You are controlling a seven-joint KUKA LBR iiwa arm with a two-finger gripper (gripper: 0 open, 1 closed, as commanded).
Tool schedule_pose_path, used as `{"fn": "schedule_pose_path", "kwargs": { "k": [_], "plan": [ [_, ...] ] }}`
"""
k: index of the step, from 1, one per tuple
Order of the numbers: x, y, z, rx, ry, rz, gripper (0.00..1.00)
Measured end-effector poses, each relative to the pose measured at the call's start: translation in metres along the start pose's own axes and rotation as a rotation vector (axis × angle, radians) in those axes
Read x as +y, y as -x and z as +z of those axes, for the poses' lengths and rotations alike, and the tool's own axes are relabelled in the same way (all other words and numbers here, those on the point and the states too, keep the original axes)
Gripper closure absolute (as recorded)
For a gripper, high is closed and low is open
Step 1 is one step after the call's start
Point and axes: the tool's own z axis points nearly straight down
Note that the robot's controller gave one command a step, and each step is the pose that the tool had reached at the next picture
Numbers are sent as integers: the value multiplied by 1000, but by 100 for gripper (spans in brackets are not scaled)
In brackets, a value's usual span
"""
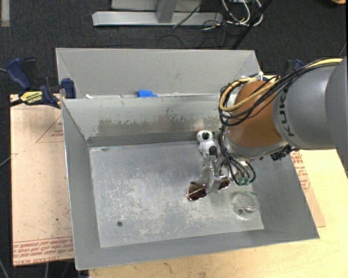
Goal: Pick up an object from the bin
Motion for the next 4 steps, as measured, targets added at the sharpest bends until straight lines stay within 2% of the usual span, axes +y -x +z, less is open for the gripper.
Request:
{"fn": "schedule_pose_path", "kwargs": {
  "k": [3,4],
  "plan": [
    [0,0,-44,4,-1,-1,100],
    [1,2,-57,-3,-1,-1,100]
  ]
}}
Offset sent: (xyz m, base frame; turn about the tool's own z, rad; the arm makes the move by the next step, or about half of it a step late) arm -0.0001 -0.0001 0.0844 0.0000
